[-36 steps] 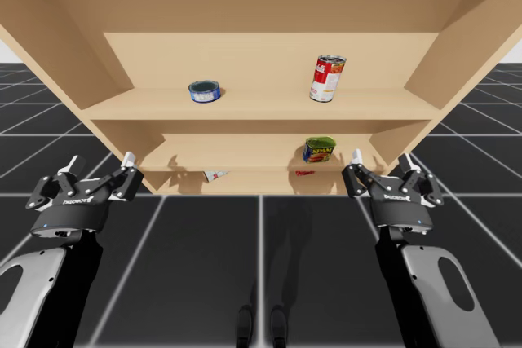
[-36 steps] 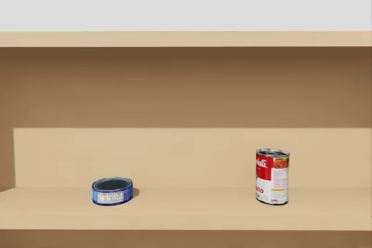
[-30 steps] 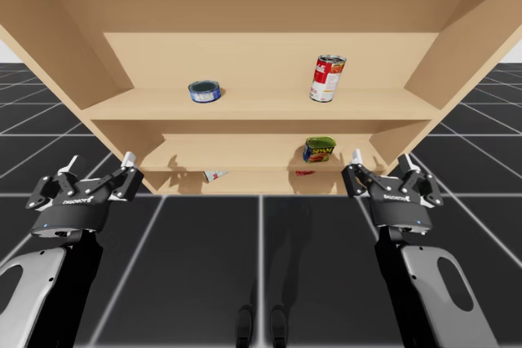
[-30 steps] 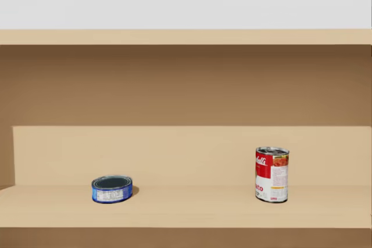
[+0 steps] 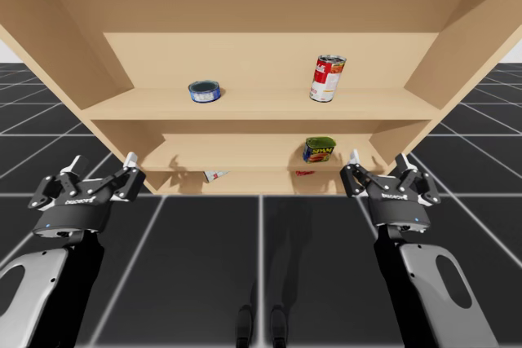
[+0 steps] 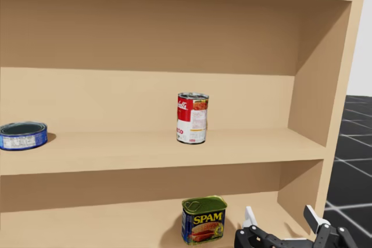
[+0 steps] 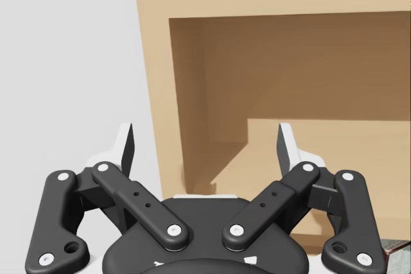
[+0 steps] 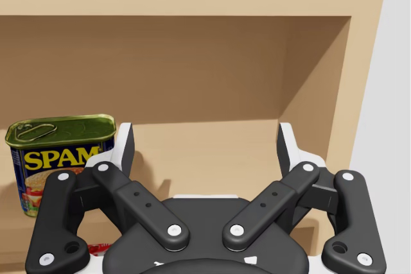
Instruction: Look through the shelves, find the red soup can, and take it.
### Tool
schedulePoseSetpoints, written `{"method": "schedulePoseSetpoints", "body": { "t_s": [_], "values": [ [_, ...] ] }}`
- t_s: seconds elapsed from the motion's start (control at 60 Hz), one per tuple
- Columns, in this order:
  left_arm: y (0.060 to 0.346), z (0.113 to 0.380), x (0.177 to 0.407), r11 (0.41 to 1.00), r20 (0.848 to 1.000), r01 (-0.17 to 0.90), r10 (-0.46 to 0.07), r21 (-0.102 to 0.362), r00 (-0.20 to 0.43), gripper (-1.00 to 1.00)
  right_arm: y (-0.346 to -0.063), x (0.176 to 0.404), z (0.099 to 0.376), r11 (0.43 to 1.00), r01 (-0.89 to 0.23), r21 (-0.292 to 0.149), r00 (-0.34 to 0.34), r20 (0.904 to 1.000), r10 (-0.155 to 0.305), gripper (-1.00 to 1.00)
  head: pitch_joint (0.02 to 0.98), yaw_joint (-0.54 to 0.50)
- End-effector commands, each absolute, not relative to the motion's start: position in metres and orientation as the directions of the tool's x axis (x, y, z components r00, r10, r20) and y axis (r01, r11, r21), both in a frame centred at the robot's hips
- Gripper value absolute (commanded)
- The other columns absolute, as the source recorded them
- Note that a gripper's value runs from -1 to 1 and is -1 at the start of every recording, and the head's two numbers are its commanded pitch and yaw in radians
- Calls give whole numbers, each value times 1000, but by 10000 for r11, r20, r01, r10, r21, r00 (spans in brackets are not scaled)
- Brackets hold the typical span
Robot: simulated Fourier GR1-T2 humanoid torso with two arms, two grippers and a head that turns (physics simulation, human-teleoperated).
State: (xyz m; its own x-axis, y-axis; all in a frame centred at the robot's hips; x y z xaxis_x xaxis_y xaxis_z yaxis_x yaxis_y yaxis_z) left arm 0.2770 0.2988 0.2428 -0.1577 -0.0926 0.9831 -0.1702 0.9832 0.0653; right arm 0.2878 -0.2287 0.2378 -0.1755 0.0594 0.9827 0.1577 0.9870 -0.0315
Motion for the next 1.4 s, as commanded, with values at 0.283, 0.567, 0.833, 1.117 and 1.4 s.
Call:
{"method": "schedulePoseSetpoints", "body": {
  "t_s": [0.283, 0.567, 0.833, 1.117, 1.4],
  "values": [
    [298, 242, 278, 9827, 9839, -1736, -912, 639, -1539, -1000, -213, 261, 270, 9867, 1564, -441, -1955, 9778, 747, -1000, 234, -215],
    [299, 241, 278, 9827, 9845, -1745, -886, 617, -1512, -1000, -198, 234, 328, 9907, 1058, -857, -2150, 9707, 1070, -1000, 234, -224],
    [300, 241, 279, 9827, 9840, -1744, -899, 626, -1535, -1000, -184, 223, 362, 9905, 539, -1268, -2333, 9628, 1359, -1000, 240, -231],
    [300, 240, 280, 9818, 9856, -1780, -923, 664, -1416, -1000, -169, 253, 371, 9965, -508, -669, -1546, 9863, 583, -1000, 238, -217],
    [301, 240, 280, 9815, 9857, -1802, -917, 655, -1411, -1000, -154, 286, 378, 9932, -1019, -562, -990, 9940, 461, -1000, 247, -211]
  ]
}}
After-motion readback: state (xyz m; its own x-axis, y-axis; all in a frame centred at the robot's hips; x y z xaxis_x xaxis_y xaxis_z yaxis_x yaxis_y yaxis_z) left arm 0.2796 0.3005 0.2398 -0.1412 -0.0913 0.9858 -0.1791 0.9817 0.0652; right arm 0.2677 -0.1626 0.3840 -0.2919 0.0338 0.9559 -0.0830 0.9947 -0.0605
